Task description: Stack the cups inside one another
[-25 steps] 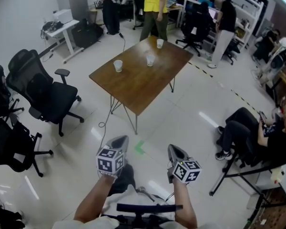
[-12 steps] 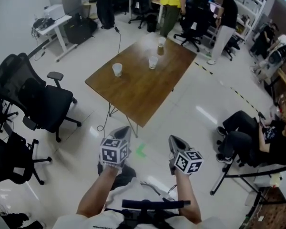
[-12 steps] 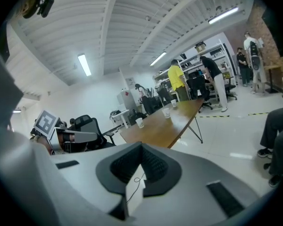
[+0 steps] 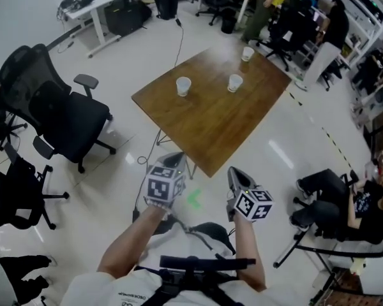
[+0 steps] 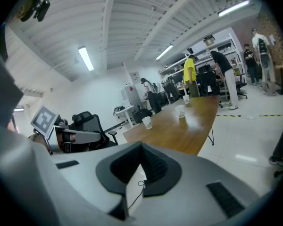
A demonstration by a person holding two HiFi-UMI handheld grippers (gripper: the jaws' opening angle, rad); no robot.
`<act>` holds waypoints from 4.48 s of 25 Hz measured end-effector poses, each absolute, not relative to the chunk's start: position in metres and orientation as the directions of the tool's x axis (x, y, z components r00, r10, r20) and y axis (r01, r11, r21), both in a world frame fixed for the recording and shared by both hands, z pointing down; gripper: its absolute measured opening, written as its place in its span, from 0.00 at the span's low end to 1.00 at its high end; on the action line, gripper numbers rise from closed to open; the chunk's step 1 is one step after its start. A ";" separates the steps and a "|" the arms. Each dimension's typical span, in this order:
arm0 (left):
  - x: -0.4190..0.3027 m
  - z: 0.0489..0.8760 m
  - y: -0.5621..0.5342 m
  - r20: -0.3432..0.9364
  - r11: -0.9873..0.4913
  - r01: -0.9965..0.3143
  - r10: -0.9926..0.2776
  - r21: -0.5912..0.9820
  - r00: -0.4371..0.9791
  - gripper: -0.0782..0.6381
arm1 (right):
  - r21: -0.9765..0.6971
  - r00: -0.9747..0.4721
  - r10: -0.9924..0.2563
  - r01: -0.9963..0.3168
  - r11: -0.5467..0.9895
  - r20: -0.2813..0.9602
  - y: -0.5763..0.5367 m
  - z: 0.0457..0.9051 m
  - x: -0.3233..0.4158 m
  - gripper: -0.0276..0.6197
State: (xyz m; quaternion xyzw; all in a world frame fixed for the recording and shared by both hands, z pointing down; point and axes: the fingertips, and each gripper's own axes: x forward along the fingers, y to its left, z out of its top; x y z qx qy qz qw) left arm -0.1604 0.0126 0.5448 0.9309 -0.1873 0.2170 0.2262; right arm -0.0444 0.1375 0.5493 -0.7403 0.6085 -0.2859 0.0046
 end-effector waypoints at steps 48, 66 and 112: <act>-0.031 0.578 -0.159 0.598 -0.566 -0.729 -0.449 0.385 0.664 0.10 | -0.255 -0.260 -0.689 -0.960 0.112 0.676 -0.303 0.643 0.098 0.26; -0.047 0.603 -0.169 0.662 -0.472 -0.801 -0.472 0.368 0.582 0.10 | -0.289 -0.300 -0.615 -0.950 0.121 0.729 -0.339 0.690 0.085 0.20; 0.100 0.581 -0.126 0.598 -0.763 -0.529 -0.239 0.371 0.765 0.10 | -0.158 -0.023 -0.768 -0.982 -0.102 0.640 -0.234 0.574 0.316 0.08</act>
